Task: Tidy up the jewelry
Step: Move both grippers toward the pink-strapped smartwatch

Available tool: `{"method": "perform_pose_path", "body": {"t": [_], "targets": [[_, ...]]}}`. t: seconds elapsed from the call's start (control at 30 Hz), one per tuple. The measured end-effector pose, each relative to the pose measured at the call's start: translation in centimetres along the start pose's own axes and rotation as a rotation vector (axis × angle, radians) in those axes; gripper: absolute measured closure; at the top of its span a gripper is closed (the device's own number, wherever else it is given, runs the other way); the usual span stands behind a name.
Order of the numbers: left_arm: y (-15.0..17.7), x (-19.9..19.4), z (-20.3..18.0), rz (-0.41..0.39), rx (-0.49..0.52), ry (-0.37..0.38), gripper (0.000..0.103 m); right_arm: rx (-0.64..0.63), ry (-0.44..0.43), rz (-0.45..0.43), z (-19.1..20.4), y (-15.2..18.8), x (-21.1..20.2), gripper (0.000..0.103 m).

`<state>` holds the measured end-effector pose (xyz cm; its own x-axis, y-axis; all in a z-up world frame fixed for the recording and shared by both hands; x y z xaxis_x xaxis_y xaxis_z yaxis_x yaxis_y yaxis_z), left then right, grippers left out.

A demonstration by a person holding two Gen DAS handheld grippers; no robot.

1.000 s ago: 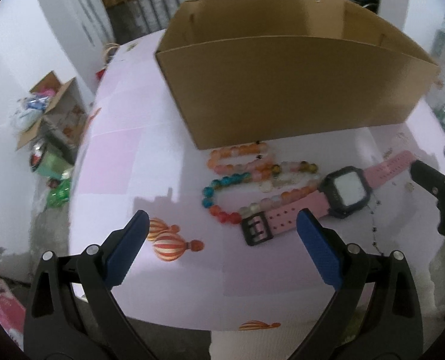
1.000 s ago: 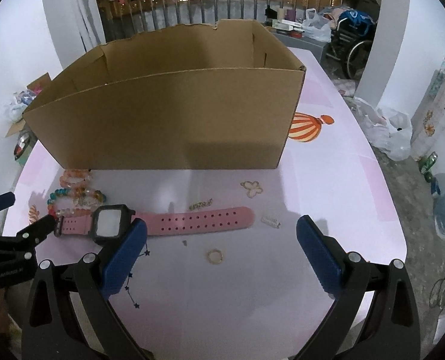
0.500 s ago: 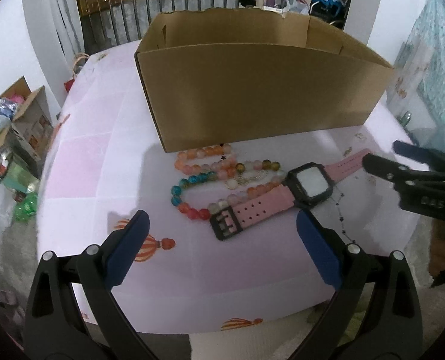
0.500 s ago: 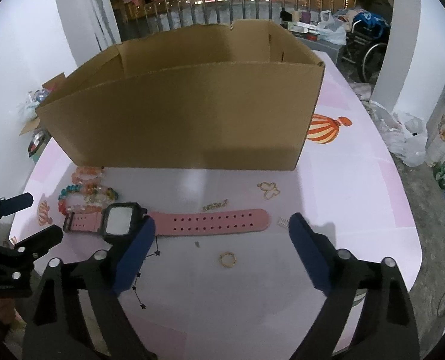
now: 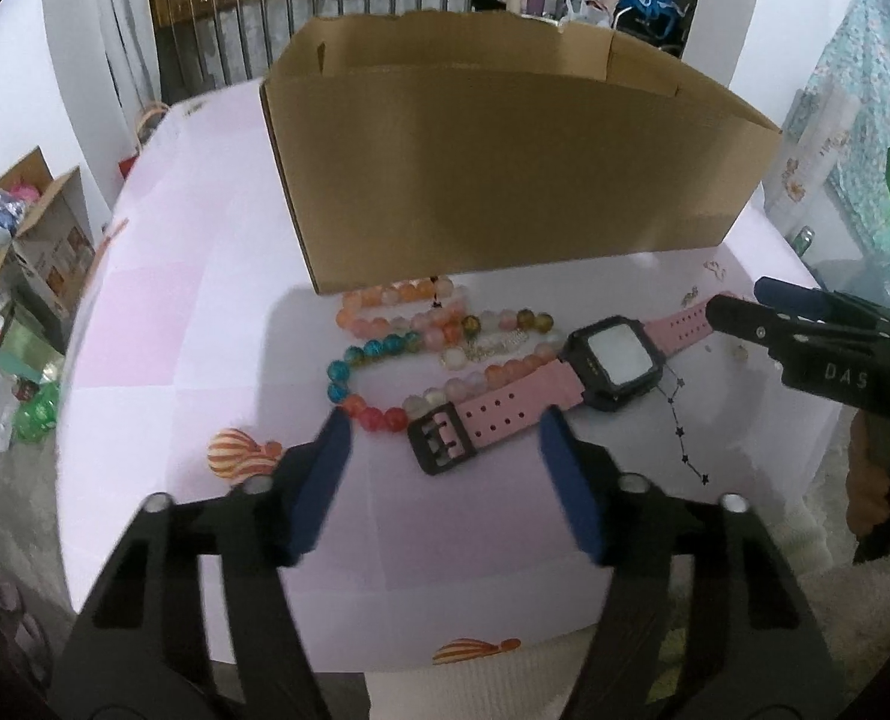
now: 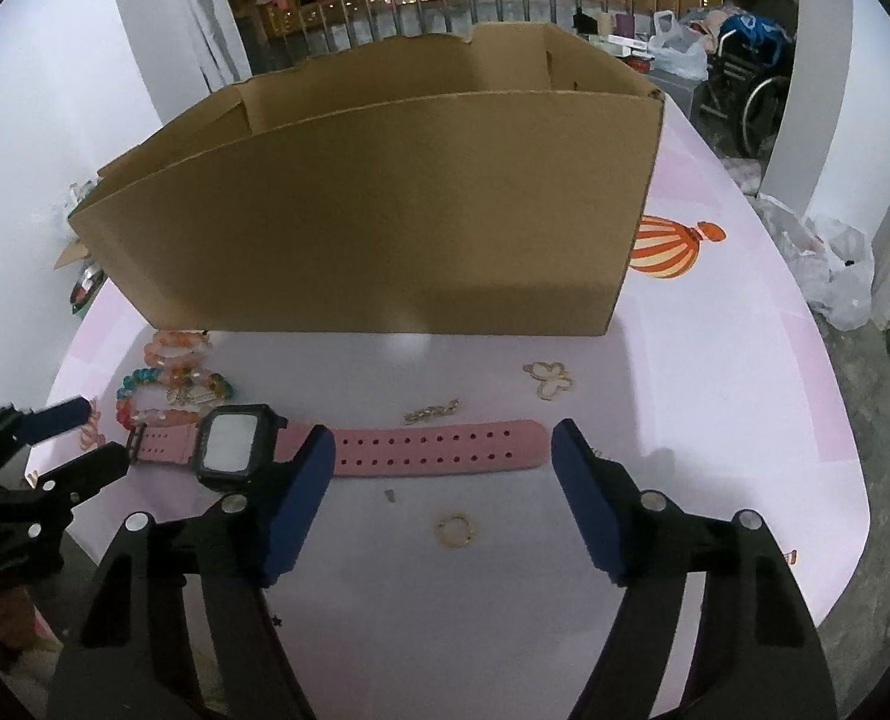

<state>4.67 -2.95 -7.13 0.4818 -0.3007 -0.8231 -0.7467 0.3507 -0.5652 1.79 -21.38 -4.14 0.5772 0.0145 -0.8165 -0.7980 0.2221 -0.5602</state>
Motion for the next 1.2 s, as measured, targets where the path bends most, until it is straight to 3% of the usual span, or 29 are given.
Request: {"method": "perform_pose_path", "body": {"t": [0.13, 0.37, 0.7, 0.93, 1.0, 1.1, 1.2], "targets": [[0.2, 0.6, 0.2, 0.023, -0.020, 0.032, 0.054, 0.030, -0.005, 0.014, -0.6, 0.1, 0.5, 0.034], [0.2, 1.6, 0.7, 0.062, -0.071, 0.064, 0.055, 0.049, -0.017, 0.009, -1.4, -0.1, 1.2, 0.034], [0.2, 1.9, 1.1, 0.065, -0.088, 0.081, 0.057, 0.090, -0.129, 0.026, -2.0, -0.4, 1.1, 0.037], [0.2, 1.8, 1.2, 0.065, -0.088, 0.059, 0.066, 0.133, -0.207, -0.015, -2.3, -0.6, 0.2, 0.037], [0.2, 1.8, 1.0, 0.064, -0.075, 0.047, 0.066, 0.139, -0.240, -0.026, -2.4, -0.7, -0.2, 0.041], [0.2, 1.8, 0.8, 0.064, -0.063, 0.043, 0.066, 0.169, -0.316, 0.023, -2.0, -0.5, 0.6, 0.057], [0.1, 1.9, 0.4, 0.065, -0.045, 0.029, 0.067, 0.168, -0.284, 0.044, -1.8, 0.0, 1.5, 0.061]]}}
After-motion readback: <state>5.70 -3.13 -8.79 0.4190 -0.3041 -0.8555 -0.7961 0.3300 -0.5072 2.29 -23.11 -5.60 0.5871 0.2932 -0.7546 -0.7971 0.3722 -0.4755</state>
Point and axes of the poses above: each gripper's, at about its wrist camera, not at the fingertips, and x roughly the way its jaws point, z to its left, y to its underside, the point moved 1 cm from there along x, roughly the way its jaws point, and after that the axes turned 1 degree about -y, right-handed, at the moved point
